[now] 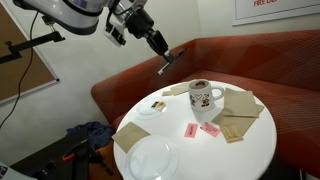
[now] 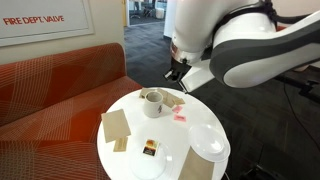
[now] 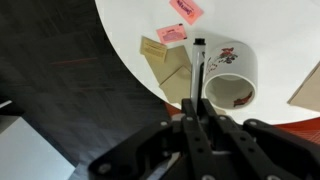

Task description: Move the mug forward, put the marker in the mug then take it out and put it back on the table

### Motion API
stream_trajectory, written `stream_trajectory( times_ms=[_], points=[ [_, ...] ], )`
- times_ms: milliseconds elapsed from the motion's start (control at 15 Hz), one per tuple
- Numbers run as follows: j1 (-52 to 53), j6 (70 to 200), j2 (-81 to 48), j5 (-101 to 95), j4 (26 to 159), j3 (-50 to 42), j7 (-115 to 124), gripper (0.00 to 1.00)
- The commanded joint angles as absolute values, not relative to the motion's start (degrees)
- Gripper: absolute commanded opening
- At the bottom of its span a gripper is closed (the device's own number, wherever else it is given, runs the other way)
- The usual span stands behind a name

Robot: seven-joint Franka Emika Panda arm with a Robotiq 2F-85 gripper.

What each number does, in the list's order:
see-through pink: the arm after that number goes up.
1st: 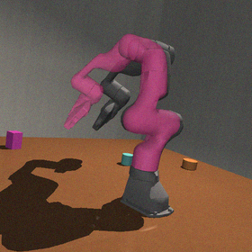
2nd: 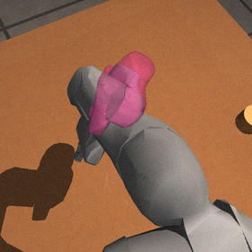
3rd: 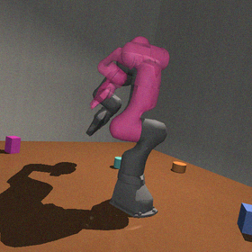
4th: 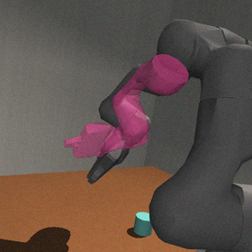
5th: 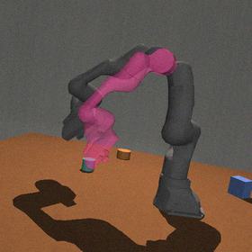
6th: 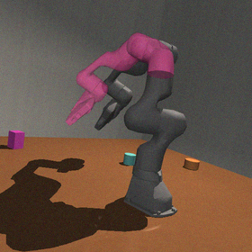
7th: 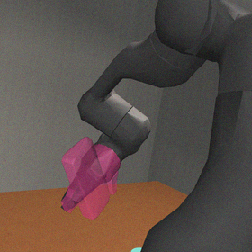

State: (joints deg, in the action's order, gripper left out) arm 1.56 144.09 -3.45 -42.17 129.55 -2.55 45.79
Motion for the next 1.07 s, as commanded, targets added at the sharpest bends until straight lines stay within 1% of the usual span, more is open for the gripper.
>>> stream_trajectory(
  times_ms=[0, 600, 667, 733, 1000],
  points=[
    [2.6, 143.5, -5.6, -52.5, 127.4, -2.3, 61.4, 0.03],
    [5.3, 139.1, -12.4, -77.2, 124.8, -1.1, 100.0, 0.03],
    [5.3, 138.9, -12.8, -78.5, 125.0, -0.7, 102.0, 0.03],
    [4.0, 141.0, -11.9, -76.0, 125.9, -0.5, 97.6, 0.11],
    [4.2, 140.4, -13.0, -77.3, 125.6, 0.1, 100.4, 0.11]
  ],
)
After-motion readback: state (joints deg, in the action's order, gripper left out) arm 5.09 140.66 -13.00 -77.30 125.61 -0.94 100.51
